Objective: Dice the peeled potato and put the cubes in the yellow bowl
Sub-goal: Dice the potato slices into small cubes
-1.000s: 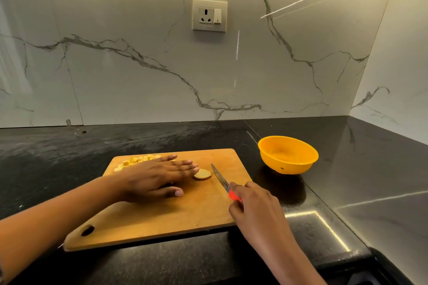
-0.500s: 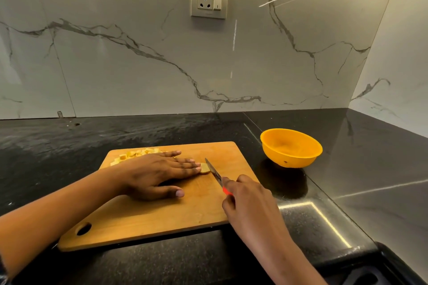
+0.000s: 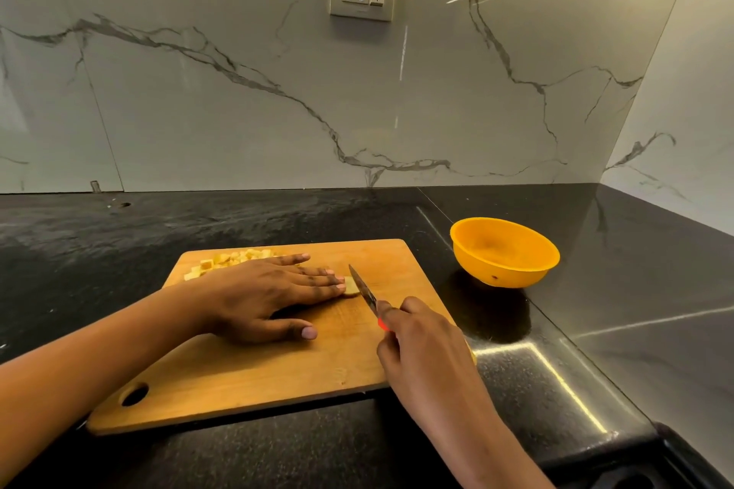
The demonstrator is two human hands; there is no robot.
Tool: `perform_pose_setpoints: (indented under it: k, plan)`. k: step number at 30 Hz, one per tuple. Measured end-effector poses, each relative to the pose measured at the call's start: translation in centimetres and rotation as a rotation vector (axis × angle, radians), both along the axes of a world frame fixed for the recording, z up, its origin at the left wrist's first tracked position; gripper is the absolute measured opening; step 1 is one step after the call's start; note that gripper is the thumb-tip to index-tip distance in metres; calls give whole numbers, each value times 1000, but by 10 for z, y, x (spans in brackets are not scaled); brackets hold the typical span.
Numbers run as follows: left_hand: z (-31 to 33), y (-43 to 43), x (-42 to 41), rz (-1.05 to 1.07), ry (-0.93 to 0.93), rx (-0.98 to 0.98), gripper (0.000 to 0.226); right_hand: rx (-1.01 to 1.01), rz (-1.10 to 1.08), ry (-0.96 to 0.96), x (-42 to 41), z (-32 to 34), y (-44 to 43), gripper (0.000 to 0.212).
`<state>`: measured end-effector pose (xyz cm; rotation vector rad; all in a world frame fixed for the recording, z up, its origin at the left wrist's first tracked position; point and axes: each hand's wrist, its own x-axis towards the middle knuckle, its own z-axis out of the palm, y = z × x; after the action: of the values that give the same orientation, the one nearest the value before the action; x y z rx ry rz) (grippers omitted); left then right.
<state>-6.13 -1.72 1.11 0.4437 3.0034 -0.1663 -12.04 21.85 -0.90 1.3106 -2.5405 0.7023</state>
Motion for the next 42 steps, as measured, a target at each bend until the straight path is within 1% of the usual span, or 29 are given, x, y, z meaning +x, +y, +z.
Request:
perform_pose_setpoints:
  k: [4,8,11,13,18,24,29,34,37,42]
  plan:
    - [0,0,0,-2,2,-22,75,58,10,15,-1,4,-3,47]
    - [0,1,0,4,1,-16,78,206,-14,44,1,11,-19,42]
    - [0,2,0,5,11,-32,78,256,-3,50,8,15,-21,41]
    - [0,3,1,11,5,-29,76,232,14,54,12,11,-7,43]
    - [0,4,3,10,17,-37,73,91,20,8,10,8,23,46]
    - [-4,3,10,21,88,-9,72,23,-13,-31,2,8,14,46]
    - [-5,1,10,42,88,-35,73,-16,6,-36,5,9,5,47]
    - [-7,0,8,46,84,-29,68,-10,19,-25,7,7,-1,47]
    - [-6,-1,7,51,80,-23,70,16,25,-21,8,7,-3,47]
    - [-7,-2,7,47,85,-20,73,150,19,-5,5,12,-15,41]
